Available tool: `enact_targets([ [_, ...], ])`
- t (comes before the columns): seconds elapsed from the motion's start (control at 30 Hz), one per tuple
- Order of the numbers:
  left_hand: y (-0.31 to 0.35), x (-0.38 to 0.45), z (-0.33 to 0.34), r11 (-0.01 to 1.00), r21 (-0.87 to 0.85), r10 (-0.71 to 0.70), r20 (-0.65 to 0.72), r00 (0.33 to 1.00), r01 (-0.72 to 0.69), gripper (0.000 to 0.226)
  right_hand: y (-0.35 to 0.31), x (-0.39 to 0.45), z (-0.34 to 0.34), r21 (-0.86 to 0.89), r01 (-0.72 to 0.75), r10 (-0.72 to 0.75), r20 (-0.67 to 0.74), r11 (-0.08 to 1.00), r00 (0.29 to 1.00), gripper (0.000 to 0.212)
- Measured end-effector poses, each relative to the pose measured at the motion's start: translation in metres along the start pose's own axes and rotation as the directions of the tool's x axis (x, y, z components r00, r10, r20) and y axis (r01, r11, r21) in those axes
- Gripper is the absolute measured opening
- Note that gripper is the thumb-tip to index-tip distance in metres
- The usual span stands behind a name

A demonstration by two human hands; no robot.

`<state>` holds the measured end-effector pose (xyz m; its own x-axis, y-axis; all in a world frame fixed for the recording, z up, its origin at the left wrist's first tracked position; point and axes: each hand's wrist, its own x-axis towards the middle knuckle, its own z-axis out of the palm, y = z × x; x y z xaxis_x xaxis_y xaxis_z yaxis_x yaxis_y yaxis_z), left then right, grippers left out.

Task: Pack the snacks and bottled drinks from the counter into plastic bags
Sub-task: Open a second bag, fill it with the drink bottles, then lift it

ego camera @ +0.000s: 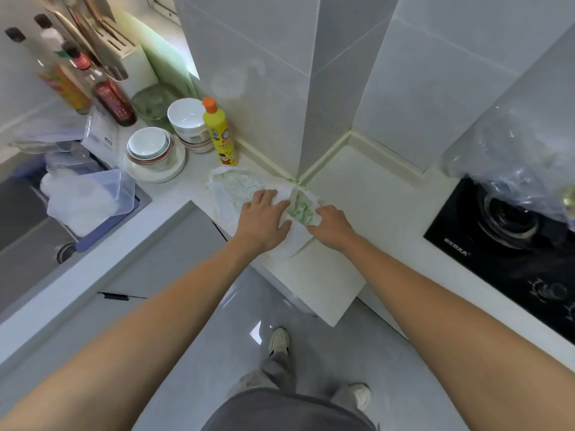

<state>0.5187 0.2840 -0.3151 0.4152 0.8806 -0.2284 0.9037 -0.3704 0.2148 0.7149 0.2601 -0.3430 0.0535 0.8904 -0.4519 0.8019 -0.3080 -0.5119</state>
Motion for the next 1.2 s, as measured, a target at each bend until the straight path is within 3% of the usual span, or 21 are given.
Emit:
enact_targets([
  [0.13, -0.013, 0.004, 0.004, 0.999, 0.002, -0.05, -0.105, 0.993, 0.05, 0.048, 0.011, -0.006, -0.005, 0.192, -0.041, 0.073, -0.162, 0.981, 0.984, 0.051],
  [0.27, -0.023, -0.001, 0.001, 0.996, -0.074, -0.07, -0.254, 0.965, 0.053, 0.049, 0.031, -0.022, -0.018, 0.293, -0.044, 0.158, -0.378, 0.955, 0.912, 0.04],
  [0.37, -0.015, -0.002, -0.005, 0.993, -0.109, -0.069, -0.288, 0.955, 0.039, 0.06, 0.044, -0.039, -0.032, 0.334, -0.019, 0.193, -0.498, 0.942, 0.846, 0.034],
  [0.47, 0.001, 0.002, -0.004, 0.995, -0.096, -0.022, -0.257, 0.966, -0.003, 0.051, 0.06, -0.058, -0.047, 0.341, -0.002, 0.208, -0.569, 0.94, 0.795, 0.018],
  [0.7, 0.066, 0.006, 0.01, 0.976, -0.15, 0.155, -0.044, 0.987, -0.16, 0.014, 0.11, -0.105, -0.077, 0.239, -0.003, 0.134, -0.535, 0.971, 0.834, 0.059],
  [0.87, 0.12, 0.009, 0.035, 0.881, -0.358, 0.391, 0.181, 0.902, -0.31, 0.05, 0.165, -0.126, -0.104, 0.227, -0.038, 0.157, -0.532, 0.973, 0.832, 0.07],
  [1.03, 0.18, 0.018, 0.057, 0.868, -0.453, 0.335, 0.231, 0.913, -0.204, 0.073, 0.213, -0.131, -0.133, 0.184, -0.036, 0.128, -0.517, 0.982, 0.846, 0.075],
  [1.17, 0.212, 0.02, 0.067, 0.842, -0.491, 0.362, 0.207, 0.909, -0.224, 0.087, 0.232, -0.14, -0.127, -0.002, -0.004, 0.002, -0.642, 1.0, 0.767, 0.052],
  [1.2, 0.219, 0.02, 0.067, 0.847, -0.46, 0.376, 0.163, 0.912, -0.267, 0.088, 0.233, -0.142, -0.121, -0.008, 0.024, -0.023, -0.627, 1.0, 0.778, 0.044],
])
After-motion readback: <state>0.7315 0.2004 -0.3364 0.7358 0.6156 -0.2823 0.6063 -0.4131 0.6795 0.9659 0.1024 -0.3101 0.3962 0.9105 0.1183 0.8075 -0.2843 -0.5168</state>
